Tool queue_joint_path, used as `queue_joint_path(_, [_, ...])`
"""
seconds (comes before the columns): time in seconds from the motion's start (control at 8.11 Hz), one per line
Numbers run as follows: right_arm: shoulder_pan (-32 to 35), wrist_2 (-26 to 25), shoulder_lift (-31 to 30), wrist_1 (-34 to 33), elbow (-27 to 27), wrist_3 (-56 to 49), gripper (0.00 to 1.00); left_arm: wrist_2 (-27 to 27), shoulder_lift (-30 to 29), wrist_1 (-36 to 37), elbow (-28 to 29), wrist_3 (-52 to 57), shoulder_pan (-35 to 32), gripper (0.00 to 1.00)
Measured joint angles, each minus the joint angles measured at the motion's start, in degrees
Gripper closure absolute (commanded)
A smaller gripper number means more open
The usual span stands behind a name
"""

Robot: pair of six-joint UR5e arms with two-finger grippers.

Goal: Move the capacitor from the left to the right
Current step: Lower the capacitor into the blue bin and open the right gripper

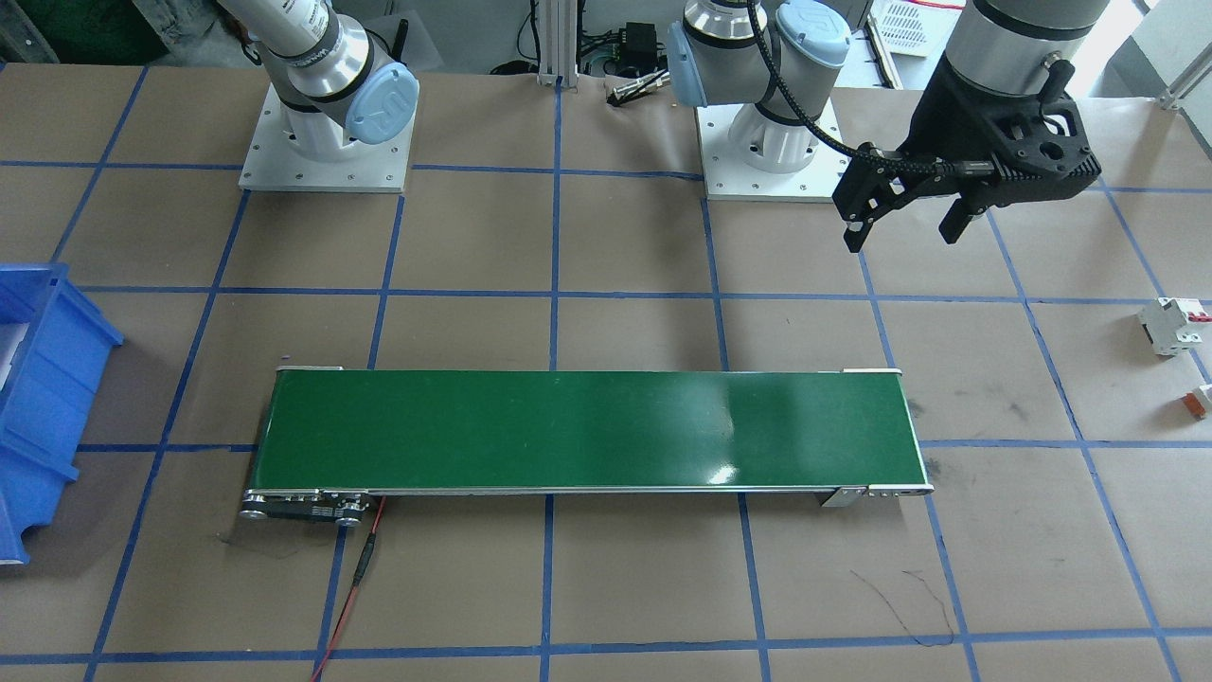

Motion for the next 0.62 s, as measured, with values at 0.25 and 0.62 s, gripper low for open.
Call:
queue_joint_path(0.25, [0.0,0.5,-0.3,-0.6,0.0,-0.9,0.31,0.1,0.0,0.0,0.1,0.0,0.0,0.00])
queue_joint_path(0.62, [0.0,0.3,-3.6,-0.9,-0.5,-0.9,0.20,0.1,0.0,0.0,0.3,0.0,0.0,0.00])
